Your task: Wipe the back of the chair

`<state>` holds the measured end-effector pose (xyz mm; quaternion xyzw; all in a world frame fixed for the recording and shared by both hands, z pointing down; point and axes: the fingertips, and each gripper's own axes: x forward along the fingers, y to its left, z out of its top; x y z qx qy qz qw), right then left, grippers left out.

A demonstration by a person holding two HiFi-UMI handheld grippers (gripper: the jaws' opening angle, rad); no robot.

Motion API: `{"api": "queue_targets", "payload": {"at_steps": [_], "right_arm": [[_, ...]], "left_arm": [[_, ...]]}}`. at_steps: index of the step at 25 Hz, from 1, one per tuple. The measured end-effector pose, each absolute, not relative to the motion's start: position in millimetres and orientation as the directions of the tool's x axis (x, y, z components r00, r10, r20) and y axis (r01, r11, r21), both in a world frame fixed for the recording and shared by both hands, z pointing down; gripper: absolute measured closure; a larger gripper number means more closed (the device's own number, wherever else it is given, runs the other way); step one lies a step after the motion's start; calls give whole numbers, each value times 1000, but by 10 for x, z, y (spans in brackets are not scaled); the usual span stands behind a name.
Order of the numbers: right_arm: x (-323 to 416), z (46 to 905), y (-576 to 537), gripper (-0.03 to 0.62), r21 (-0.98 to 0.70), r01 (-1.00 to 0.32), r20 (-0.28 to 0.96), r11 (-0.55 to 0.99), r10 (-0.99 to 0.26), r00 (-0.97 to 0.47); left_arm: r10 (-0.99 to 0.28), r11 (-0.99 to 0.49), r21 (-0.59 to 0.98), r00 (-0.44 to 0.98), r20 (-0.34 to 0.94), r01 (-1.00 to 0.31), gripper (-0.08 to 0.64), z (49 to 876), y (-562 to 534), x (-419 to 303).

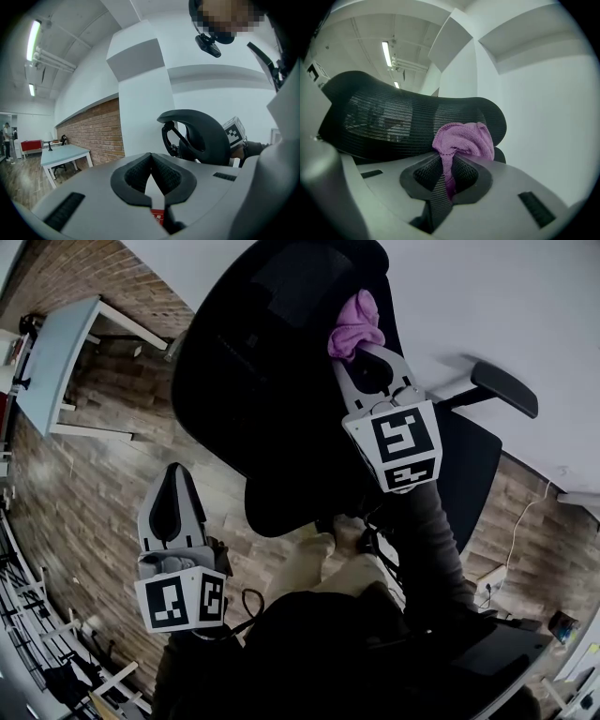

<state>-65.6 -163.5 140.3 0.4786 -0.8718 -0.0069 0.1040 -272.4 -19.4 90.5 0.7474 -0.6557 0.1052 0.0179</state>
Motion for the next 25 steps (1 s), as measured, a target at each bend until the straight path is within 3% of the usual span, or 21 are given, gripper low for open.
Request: {"api": "queue_targets", "payload": {"at_steps": [25], "right_arm": [[-1145,1374,-704,540,108,-676,199,729,-682,-703]], "left_arm": [[-987,-90,-115,73,144,-989,551,739,434,-2498]]}}
